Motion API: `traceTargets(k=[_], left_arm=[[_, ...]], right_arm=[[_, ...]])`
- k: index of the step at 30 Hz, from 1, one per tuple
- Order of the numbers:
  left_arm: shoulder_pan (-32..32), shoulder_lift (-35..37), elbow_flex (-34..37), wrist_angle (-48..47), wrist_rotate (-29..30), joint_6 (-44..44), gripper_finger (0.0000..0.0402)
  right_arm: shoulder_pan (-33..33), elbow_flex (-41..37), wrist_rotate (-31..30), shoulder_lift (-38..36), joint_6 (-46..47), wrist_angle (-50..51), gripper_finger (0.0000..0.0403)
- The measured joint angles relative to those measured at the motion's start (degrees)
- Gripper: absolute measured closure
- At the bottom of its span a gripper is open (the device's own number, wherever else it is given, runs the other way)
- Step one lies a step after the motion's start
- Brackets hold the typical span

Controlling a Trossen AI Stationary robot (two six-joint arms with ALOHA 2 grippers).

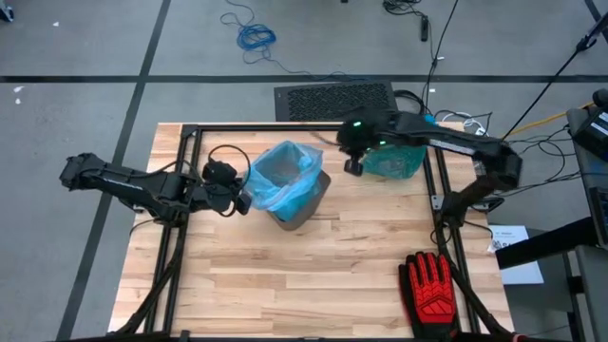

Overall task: Place trash/remove bag and relplace
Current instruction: Insert the blue trash bag into the black trash bin

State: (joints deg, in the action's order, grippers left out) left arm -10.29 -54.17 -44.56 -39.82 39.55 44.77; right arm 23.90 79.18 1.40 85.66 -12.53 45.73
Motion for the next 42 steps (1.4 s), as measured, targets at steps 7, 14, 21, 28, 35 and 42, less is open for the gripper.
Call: traceTargets(k=[7, 14, 21, 28, 35, 42], left_arm=[[-0.39, 0.04, -0.02, 0.67, 0.99, 0.46, 0.0402], [-0.37, 0.04, -0.02, 1.11, 1.05, 0.44, 0.0402], [-0.37, 0.07, -0.02, 1.90, 1.05, -0.07, 0.0402], [-0.37, 0.07, -0.02, 1.16, 1.05, -0.36, 0.0402], [-0.37, 0.07, -0.02, -0.37, 1.05, -0.21, 0.0402], [-0.37, 0.07, -0.02, -0.38, 1.30, -0.39, 0.0402]], right_arm=[[-2.42, 0.08, 10.76, -10.79, -1.44, -19.67, 0.0403], [-2.40, 5.31, 18.37, -1.61, -0.68, -22.57, 0.0403], [-4.74, 27.76, 22.93, 13.85, -3.79, -3.21, 0.0403], [-9.47, 49.45, 23.14, 27.34, -7.05, 20.06, 0.0403], [-15.85, 51.78, 25.75, 28.99, -7.24, 24.86, 0.0403], [-22.54, 51.76, 21.04, 29.20, -6.31, 26.30, 0.0403]])
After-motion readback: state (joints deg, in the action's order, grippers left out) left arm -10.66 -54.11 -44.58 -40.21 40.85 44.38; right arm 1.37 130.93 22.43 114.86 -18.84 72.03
